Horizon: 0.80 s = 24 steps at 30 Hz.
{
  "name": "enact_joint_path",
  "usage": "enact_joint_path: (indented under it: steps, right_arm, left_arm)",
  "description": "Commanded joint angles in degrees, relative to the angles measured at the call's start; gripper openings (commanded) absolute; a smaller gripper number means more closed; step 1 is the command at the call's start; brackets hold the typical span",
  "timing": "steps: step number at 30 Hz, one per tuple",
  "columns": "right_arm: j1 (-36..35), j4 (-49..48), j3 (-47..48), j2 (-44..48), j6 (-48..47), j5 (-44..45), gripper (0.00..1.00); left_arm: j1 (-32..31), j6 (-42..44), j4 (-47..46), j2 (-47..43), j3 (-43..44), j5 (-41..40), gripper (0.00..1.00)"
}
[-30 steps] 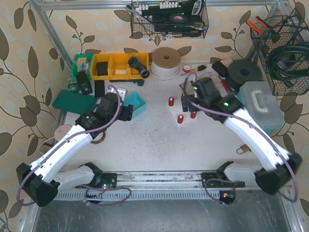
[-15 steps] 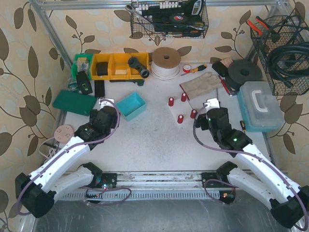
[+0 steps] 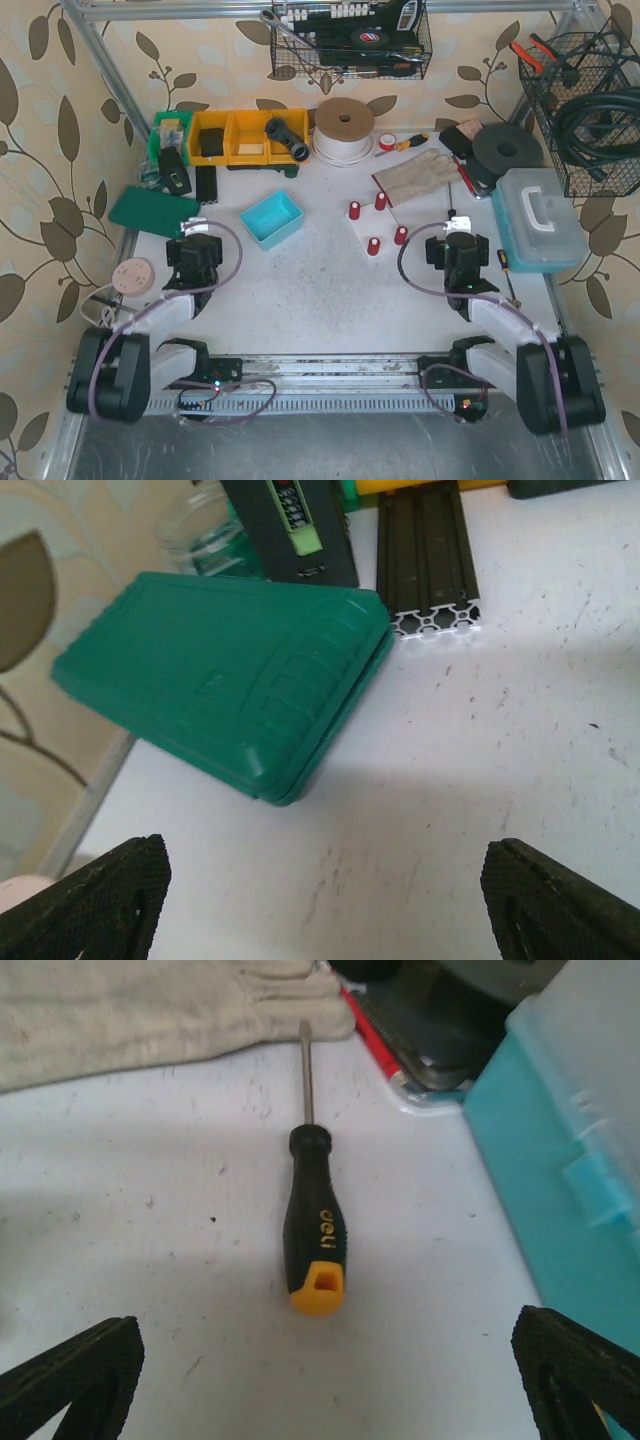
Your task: Install the large spring
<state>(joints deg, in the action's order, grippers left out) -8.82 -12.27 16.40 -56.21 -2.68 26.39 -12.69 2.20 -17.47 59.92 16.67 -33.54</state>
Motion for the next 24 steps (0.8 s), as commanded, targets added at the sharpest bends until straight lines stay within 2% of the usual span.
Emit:
enact_joint_path:
  steps: [1,2,3,5,7,9,13,15,24]
  right_arm:
    - [1.98,-20.28,-0.09,-9.96,-0.43,-4.35,0.99]
    - [2.44,-21.55,1.21,-12.69,-1.51,-5.73,0.99]
    - [2.78,-22.96,2.43,-15.26,-2.22,-6.83,0.99]
    - [3.46,-25.15,4.80,-19.65,-2.68,-7.27,0.99]
    - [4.87,-26.98,6.21,-23.04,-2.77,-8.46,0.99]
    - [6.35,-29.89,6.01,-25.96,-1.41,-9.03,0.99]
    - [8.44,-36.14,3.60,-28.72,-0.92,-13.10,0.99]
    - [8.44,-39.47,2.56,-29.64,-1.03,-13.10,0.99]
    - [8.42,-37.95,3.17,-29.63,-0.97,-12.34,0.99]
  left_arm:
    - [2.88,5.95,-22.25,11.67,0.53,8.54,0.88]
    - [3.01,6.56,-23.60,14.79,2.08,7.74,0.88]
    - [3.73,4.13,-21.17,16.59,4.27,7.59,0.89]
    - [5.34,3.64,-23.72,20.17,4.80,10.77,0.90]
    - [5.39,3.91,-28.58,23.36,3.60,10.56,0.90]
    - [6.39,2.39,-27.20,23.04,3.45,11.31,0.90]
    - [6.54,2.96,-35.81,25.83,0.30,11.91,0.90]
    - [6.53,2.50,-32.67,25.54,1.62,11.76,0.90]
    - [7.16,0.99,-30.15,26.02,3.14,9.72,0.91]
